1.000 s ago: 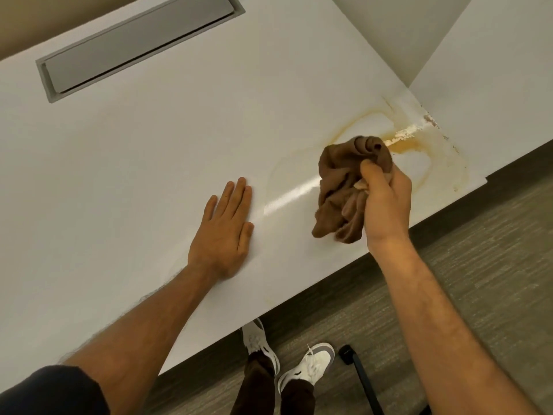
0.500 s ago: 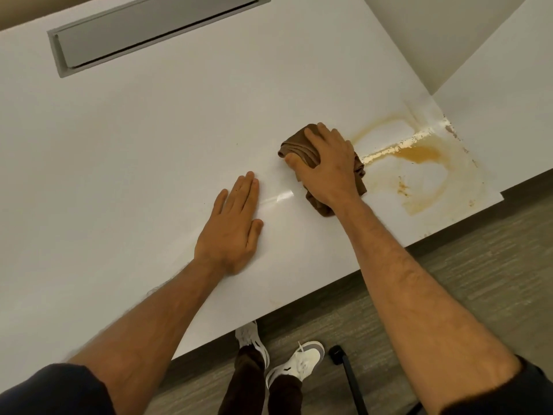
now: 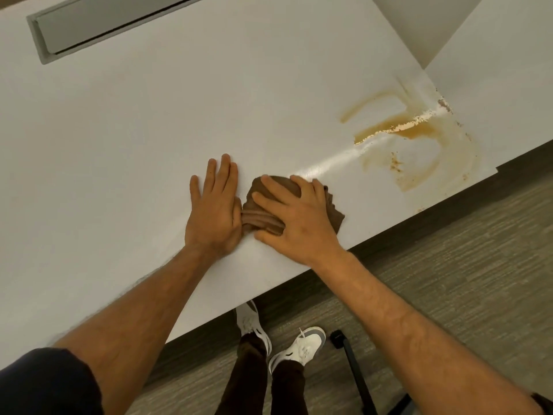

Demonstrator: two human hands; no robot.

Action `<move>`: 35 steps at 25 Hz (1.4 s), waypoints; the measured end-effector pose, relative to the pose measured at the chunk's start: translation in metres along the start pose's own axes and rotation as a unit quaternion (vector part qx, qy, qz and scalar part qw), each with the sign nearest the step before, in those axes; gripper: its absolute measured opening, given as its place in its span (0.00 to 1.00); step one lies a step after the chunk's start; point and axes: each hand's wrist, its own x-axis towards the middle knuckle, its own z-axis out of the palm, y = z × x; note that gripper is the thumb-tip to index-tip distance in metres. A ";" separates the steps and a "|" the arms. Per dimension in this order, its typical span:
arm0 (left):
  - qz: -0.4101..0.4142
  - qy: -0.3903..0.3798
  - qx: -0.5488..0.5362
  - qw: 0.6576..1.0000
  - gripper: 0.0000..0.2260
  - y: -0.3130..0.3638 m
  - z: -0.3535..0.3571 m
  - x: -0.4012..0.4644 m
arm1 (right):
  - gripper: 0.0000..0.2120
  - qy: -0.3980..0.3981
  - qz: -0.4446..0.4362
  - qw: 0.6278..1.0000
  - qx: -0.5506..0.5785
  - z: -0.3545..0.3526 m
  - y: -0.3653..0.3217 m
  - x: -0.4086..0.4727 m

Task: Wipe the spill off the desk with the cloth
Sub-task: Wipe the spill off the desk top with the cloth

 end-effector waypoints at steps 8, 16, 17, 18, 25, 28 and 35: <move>0.001 -0.004 0.023 1.000 0.30 0.000 -0.003 0.000 | 0.36 -0.068 -0.095 0.992 -0.048 0.027 -0.027 -0.094; 0.006 -0.002 0.033 0.999 0.30 -0.007 0.003 -0.001 | 0.30 -0.066 0.076 0.979 0.178 -0.034 -0.001 -0.118; 0.005 -0.003 0.033 0.999 0.30 -0.006 0.004 0.000 | 0.32 -0.045 0.149 0.960 0.234 -0.051 0.008 -0.116; 0.005 -0.003 0.033 0.999 0.30 -0.005 0.004 0.002 | 0.34 -0.002 0.211 0.940 0.268 -0.068 0.022 -0.116; 0.010 -0.004 0.046 0.999 0.30 -0.015 0.011 0.006 | 0.22 0.265 0.418 0.856 0.150 -0.162 0.161 -0.122; 0.012 0.003 0.061 0.998 0.30 -0.014 0.013 0.008 | 0.26 0.225 0.433 0.868 0.086 -0.177 0.212 -0.112; 0.008 0.001 0.053 0.999 0.30 -0.005 0.010 0.005 | 0.29 0.143 0.374 0.916 -0.039 -0.133 0.204 -0.110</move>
